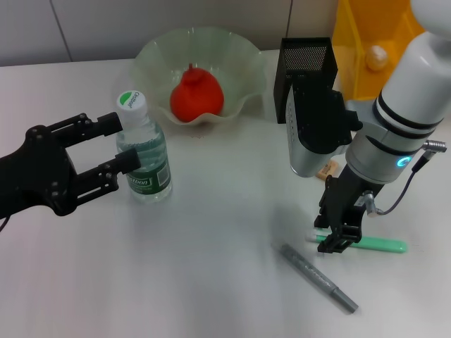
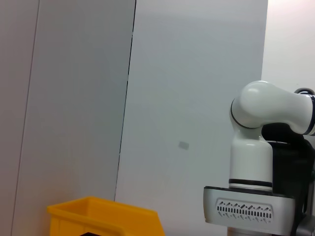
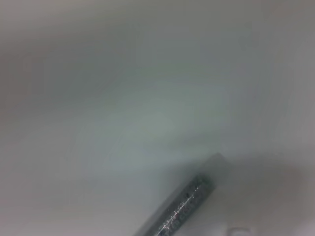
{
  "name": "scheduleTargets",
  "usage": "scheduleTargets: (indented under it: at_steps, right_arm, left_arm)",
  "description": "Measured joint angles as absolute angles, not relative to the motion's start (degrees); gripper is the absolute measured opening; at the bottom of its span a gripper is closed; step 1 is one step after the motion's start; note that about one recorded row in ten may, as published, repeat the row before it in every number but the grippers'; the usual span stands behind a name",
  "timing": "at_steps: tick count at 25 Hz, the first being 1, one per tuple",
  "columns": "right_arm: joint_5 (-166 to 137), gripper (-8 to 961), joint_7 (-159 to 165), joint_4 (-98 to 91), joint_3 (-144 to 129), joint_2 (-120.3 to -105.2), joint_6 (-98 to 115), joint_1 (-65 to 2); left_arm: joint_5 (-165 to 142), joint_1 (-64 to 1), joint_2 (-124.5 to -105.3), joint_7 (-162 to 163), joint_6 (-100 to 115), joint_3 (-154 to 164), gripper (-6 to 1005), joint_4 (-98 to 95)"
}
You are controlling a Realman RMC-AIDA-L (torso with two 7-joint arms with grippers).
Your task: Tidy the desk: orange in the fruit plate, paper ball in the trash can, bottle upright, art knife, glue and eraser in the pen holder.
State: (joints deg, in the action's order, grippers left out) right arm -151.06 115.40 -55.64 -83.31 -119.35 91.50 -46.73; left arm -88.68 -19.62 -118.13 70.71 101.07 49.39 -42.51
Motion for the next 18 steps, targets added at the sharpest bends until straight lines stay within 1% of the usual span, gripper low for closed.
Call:
scheduleTargets:
  at_steps: [18]
  right_arm:
    - [-151.1,326,115.4,-55.0,-83.5,-119.35,91.2,-46.5]
  left_arm:
    - [-88.7,-19.6,-118.20,70.6,101.0,49.4,626,-42.3]
